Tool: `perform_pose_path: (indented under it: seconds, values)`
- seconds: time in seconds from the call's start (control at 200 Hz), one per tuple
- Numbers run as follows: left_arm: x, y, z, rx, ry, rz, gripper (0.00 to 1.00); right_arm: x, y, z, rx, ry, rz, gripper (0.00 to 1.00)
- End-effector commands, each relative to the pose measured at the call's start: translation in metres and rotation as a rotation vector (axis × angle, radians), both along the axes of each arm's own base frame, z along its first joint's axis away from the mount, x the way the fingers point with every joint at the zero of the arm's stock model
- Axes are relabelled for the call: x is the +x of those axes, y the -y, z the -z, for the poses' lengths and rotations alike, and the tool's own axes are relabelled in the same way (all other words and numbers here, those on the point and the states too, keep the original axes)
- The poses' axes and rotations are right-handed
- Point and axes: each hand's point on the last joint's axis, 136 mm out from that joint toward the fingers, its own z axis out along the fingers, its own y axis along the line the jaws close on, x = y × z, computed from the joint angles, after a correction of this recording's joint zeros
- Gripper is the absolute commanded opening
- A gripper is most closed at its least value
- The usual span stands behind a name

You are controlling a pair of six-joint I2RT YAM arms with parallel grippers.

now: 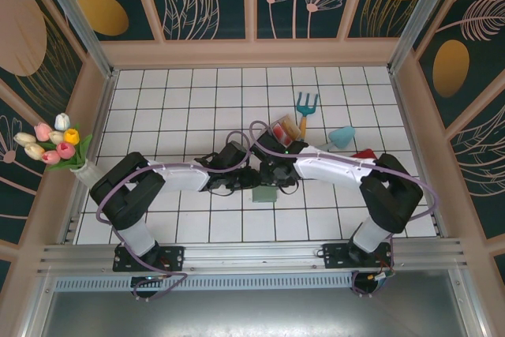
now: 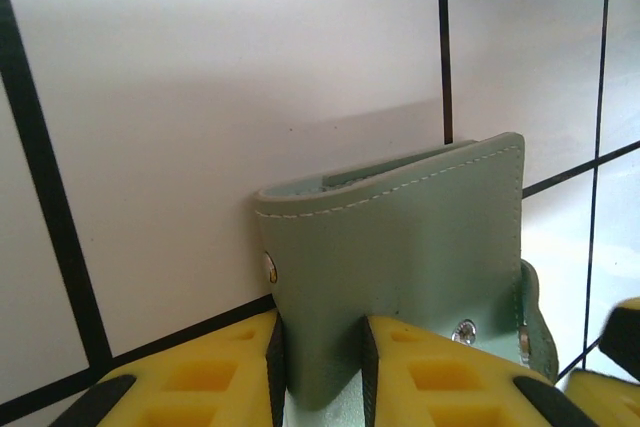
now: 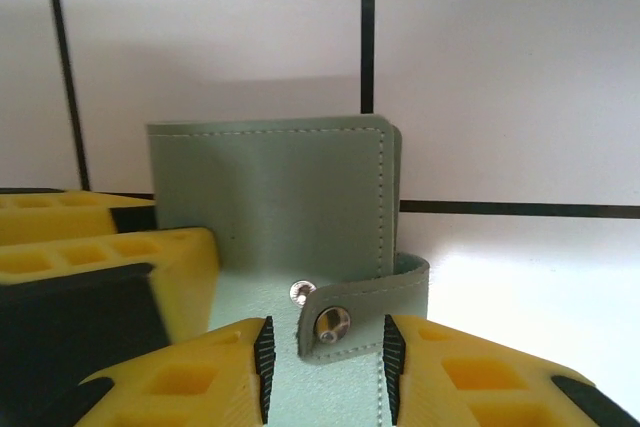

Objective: Put the credit cards into the card holder
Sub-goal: Close the button on the card holder.

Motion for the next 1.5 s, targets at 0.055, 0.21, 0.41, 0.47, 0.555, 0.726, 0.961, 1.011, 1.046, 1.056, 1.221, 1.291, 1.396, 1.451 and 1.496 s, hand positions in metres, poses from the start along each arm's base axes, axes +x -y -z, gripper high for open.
perform_pose_path:
  seconds: [0.055,0.21,0.41,0.47,0.555,0.726,0.961,1.011,1.046,1.056,1.221,1.291,1.396,1.451,1.496]
  values:
    - [-0.015,-0.012,0.02,0.054,-0.047,-0.006,0.28,0.001,-0.002,0.002,-0.031,-0.009,0.005,0.37]
    - [-0.014,-0.011,0.019,0.051,-0.045,-0.006,0.27,0.004,0.001,0.003,-0.048,0.008,0.015,0.28]
    - [-0.013,-0.011,0.017,0.049,-0.043,-0.005,0.28,0.003,0.005,0.0,-0.063,0.012,0.019,0.07]
    - [-0.013,-0.01,0.017,0.049,-0.042,-0.005,0.28,0.004,0.005,-0.002,-0.057,0.02,0.022,0.04]
    - [-0.013,-0.01,0.017,0.048,-0.042,-0.006,0.27,0.004,0.004,-0.006,-0.04,0.03,0.022,0.0]
    - [-0.014,-0.01,0.019,0.048,-0.048,-0.004,0.28,0.004,-0.004,-0.016,0.021,0.043,0.015,0.0]
    - [-0.013,-0.008,0.018,0.042,-0.05,-0.002,0.28,0.002,-0.017,-0.01,0.116,0.024,0.001,0.0]
    - [-0.014,-0.008,0.019,0.043,-0.05,-0.001,0.28,0.002,-0.015,-0.006,0.107,0.016,0.009,0.0]
    - [-0.014,-0.008,0.019,0.043,-0.051,-0.001,0.28,0.002,-0.013,-0.003,0.102,0.012,0.013,0.0]
    - [-0.014,-0.008,0.019,0.043,-0.05,0.0,0.27,0.001,-0.013,-0.002,0.1,0.011,0.012,0.0]
    - [-0.014,-0.009,0.019,0.045,-0.051,-0.002,0.28,0.001,-0.004,0.007,0.079,0.003,0.035,0.0]
    - [-0.014,-0.009,0.019,0.044,-0.051,-0.003,0.28,0.002,-0.005,0.009,0.091,0.002,0.036,0.0]
    - [-0.014,-0.009,0.018,0.044,-0.05,-0.002,0.27,0.003,-0.003,0.01,0.089,0.005,0.041,0.0]
    - [-0.015,-0.009,0.02,0.048,-0.053,-0.002,0.28,0.004,-0.003,0.012,0.09,0.001,0.043,0.0]
    - [-0.015,-0.009,0.019,0.045,-0.053,-0.002,0.28,0.005,-0.003,0.014,0.088,0.001,0.042,0.0]
